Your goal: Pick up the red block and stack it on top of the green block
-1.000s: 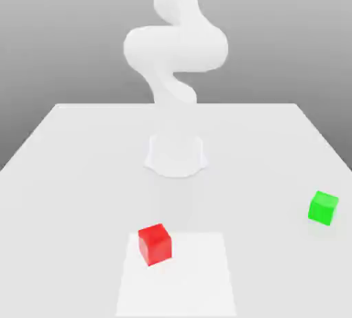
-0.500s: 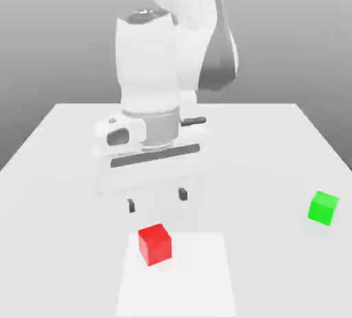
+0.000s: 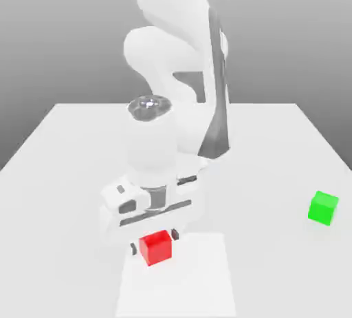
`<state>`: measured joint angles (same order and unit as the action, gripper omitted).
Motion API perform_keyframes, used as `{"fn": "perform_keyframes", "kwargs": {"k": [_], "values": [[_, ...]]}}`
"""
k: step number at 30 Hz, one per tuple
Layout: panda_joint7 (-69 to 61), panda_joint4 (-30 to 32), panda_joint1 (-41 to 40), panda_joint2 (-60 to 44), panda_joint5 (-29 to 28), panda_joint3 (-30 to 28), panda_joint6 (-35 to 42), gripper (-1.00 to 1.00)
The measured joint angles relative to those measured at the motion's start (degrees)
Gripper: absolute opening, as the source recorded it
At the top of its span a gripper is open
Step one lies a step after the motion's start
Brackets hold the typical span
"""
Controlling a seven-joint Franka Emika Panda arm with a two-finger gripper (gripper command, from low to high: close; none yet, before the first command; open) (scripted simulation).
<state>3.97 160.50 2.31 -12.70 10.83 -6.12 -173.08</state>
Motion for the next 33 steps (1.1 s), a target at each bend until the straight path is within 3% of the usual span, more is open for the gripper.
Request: {"fn": "perform_keyframes", "kwargs": {"k": [4,10,16,33], "values": [[0.08,-0.01,-0.24,-0.09,-0.12,0.21,-0.04,-1.0],[4.94,0.82,1.82,7.14,-7.02,-3.59,5.88,-1.0],[8.05,2.07,1.3,14.17,-11.65,-3.84,11.93,-1.0],[-22.8,-6.1,45.85,13.85,-10.43,14.86,19.92,-1.0]]}}
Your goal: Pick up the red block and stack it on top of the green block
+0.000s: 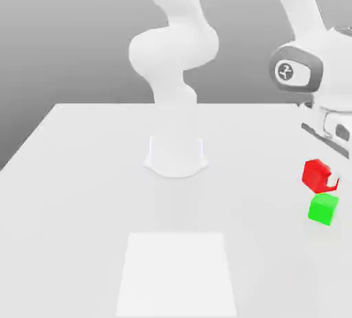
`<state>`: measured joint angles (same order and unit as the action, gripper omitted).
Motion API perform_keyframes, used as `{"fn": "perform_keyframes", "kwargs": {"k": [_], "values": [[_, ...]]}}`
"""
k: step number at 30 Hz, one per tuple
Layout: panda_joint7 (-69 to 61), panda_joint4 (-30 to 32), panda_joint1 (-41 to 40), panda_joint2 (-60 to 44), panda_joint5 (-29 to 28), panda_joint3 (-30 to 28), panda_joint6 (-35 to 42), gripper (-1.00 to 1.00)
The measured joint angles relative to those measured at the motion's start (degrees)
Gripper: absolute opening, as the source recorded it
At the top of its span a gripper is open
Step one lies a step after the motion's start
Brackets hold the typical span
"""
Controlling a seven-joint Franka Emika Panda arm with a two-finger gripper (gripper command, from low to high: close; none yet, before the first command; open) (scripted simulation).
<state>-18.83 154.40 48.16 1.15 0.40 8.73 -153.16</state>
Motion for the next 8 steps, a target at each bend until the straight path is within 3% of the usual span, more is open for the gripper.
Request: {"fn": "perform_keyframes", "kwargs": {"k": [4,5,8], "values": [[1.1,-0.54,0.48,-7.48,-2.65,-1.4,-6.87,-1.0],[1.71,-0.64,0.75,-9.39,-3.5,-1.94,-8.66,1.0],[1.71,-0.64,0.75,-9.39,-3.5,-1.93,-8.66,1.0]]}}
